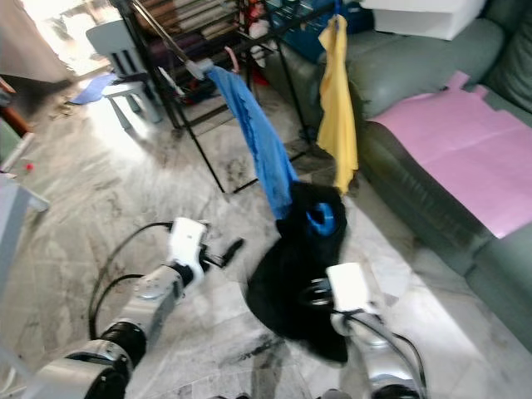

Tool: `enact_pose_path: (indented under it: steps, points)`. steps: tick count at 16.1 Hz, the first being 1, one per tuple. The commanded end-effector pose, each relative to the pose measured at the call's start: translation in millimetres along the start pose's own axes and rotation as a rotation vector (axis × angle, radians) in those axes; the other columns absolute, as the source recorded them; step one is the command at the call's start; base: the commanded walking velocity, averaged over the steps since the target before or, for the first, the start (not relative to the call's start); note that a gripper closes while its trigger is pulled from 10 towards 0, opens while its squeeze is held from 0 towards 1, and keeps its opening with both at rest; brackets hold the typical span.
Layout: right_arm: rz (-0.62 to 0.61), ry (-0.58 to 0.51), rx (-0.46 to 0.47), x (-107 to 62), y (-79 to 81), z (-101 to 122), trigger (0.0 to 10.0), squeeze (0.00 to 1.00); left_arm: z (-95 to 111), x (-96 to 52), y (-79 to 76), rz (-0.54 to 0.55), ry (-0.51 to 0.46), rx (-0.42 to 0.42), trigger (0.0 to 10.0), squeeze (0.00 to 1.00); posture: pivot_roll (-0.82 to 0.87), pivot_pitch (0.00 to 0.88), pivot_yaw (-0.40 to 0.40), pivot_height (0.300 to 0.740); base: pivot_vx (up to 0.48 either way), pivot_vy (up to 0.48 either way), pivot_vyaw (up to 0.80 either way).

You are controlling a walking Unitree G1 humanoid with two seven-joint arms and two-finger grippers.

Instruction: Hang hanger

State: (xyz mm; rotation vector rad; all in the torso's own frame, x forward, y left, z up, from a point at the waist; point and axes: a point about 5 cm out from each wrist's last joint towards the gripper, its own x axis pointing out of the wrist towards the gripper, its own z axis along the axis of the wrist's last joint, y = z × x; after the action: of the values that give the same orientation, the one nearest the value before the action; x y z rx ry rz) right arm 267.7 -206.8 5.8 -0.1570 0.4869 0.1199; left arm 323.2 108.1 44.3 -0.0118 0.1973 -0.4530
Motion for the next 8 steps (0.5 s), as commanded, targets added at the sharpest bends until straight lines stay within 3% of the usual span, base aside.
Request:
enact_pose_path:
  steps: [1, 3, 4, 5, 6, 8]
  points:
    - [-0.028, -0.017, 0.029, 1.3, -3.2, 5, 0.0, 0.0, -8, -5.8, 8.4, 0.04, 0.034, -0.025, 10.0, 1.0, -0.24, 0.032, 0.18, 0.74, 0.0, 0.0, 0.0]
    - [-0.037, -0.009, 0.033, 2.3, -1.2, 5, 0.0, 0.0, -8, -5.7, 8.8, 0.06, 0.03, -0.037, 10.0, 1.0, -0.24, 0.023, 0.167, 0.74, 0.0, 0.0, 0.0]
    - [-0.057, 0.015, 0.046, 1.7, 2.4, 1, 0.0, 0.0, -7, -5.1, 9.4, 0.108, 0.023, -0.032, 10.0, 0.54, -0.24, 0.012, 0.154, 0.74, 0.0, 0.0, 0.0]
    - [-0.064, 0.025, 0.047, 1.3, 3.1, 0, 0.0, 0.0, -7, -4.8, 9.8, 0.13, 0.025, -0.029, 10.0, 0.54, -0.24, 0.01, 0.152, 0.74, 0.0, 0.0, 0.0]
    - [-0.059, 0.04, 0.052, 0.3, 3.9, -3, 0.0, 0.0, -8, -5.8, 11.8, 0.154, 0.028, -0.043, 10.0, 0.0, -0.24, 0.006, 0.147, 0.74, 0.0, 0.0, 0.0]
    - [-0.059, 0.054, 0.049, -2.1, 2.5, -8, 0.0, 0.0, -12, -8.7, 13.6, 0.176, 0.037, -0.064, 10.0, 0.0, -0.24, 0.0, 0.13, 0.74, 0.0, 0.0, 0.0]
